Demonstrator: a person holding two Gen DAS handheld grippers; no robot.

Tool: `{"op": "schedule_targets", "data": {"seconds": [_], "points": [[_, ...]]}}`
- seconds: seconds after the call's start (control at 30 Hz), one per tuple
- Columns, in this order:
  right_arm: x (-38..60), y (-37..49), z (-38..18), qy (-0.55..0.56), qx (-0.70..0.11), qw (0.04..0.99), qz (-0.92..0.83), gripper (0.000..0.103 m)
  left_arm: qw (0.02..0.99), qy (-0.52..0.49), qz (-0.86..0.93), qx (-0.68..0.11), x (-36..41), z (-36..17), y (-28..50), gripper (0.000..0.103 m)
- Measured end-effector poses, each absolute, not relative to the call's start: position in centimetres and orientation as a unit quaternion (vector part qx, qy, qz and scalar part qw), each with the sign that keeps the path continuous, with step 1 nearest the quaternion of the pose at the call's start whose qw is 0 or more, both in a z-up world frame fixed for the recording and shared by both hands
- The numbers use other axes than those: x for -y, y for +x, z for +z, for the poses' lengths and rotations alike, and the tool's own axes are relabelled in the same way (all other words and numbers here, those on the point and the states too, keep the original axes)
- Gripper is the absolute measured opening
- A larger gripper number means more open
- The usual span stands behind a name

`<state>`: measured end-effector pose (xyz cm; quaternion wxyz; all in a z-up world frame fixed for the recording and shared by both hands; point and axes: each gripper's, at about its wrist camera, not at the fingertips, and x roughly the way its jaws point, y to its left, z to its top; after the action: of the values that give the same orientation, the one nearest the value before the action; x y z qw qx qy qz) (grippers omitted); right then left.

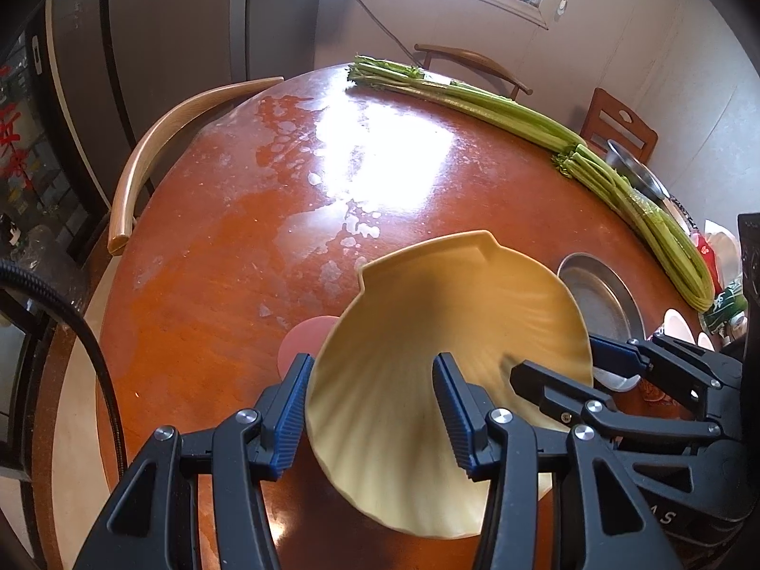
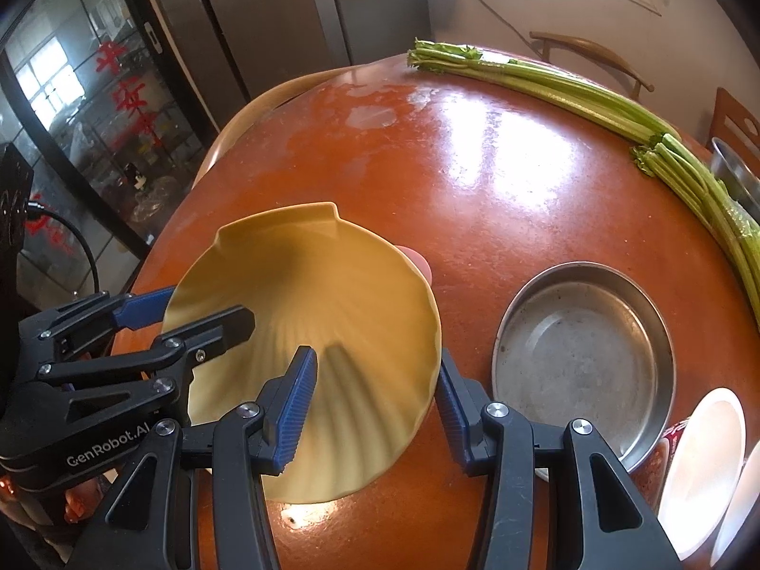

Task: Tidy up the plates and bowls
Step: 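Carry the yellow plate over the pink plate and lower it on top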

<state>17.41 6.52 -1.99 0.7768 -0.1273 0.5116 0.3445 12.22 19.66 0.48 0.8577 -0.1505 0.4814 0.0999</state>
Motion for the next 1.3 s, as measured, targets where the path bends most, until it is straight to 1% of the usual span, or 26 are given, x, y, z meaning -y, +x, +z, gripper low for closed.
{"op": "schedule_targets", "data": {"seconds": [0.57,0.97,1.3], "points": [[-7.1,17.5,-2.5,-0.147,-0.516,0.775,0.334,0.052,0.854,-0.139,0.106,-0.49,-19.8,-0.1,12.7,0.05],[-8.4,16.6,-2.6,-0.182,-0.503,0.774,0.338,0.052,0.87,-0.15,0.084,-0.462,-19.6,1.7,12.3,0.051],[-8.0,16.5,-2.2,-0.171,-0.502,0.779,0.335,0.053,0.873,-0.156,0.079,-0.454,-19.7,2.2,11.6,0.051]]}}
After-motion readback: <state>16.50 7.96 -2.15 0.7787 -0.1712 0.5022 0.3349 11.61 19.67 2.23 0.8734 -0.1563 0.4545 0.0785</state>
